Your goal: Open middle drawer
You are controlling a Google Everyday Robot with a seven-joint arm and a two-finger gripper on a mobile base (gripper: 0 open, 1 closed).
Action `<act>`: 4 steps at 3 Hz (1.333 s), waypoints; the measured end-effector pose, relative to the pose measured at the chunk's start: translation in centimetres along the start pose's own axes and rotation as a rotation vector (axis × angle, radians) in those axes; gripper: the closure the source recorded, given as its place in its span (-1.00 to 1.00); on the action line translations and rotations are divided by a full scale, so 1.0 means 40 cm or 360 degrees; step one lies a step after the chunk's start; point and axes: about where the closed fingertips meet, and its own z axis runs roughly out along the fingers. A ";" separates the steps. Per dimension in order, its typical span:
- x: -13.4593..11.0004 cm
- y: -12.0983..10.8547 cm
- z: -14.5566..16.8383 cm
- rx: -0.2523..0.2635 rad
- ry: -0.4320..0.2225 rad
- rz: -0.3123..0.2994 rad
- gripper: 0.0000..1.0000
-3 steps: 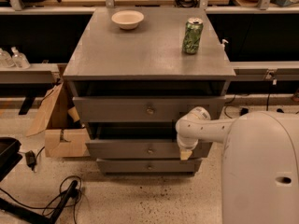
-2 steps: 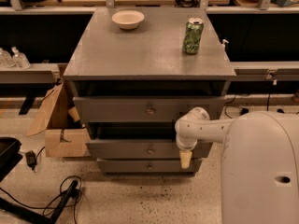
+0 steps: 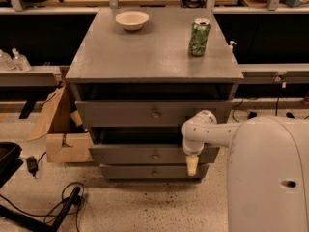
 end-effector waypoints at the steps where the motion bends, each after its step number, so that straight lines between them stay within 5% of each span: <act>1: -0.004 0.032 0.069 -0.0173 0.0006 0.0045 -0.56; 4: -0.002 0.052 0.050 -0.0230 0.0039 0.0076 0.95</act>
Offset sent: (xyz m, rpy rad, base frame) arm -0.0438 -0.0026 -0.0361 -0.0666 0.2371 -0.1198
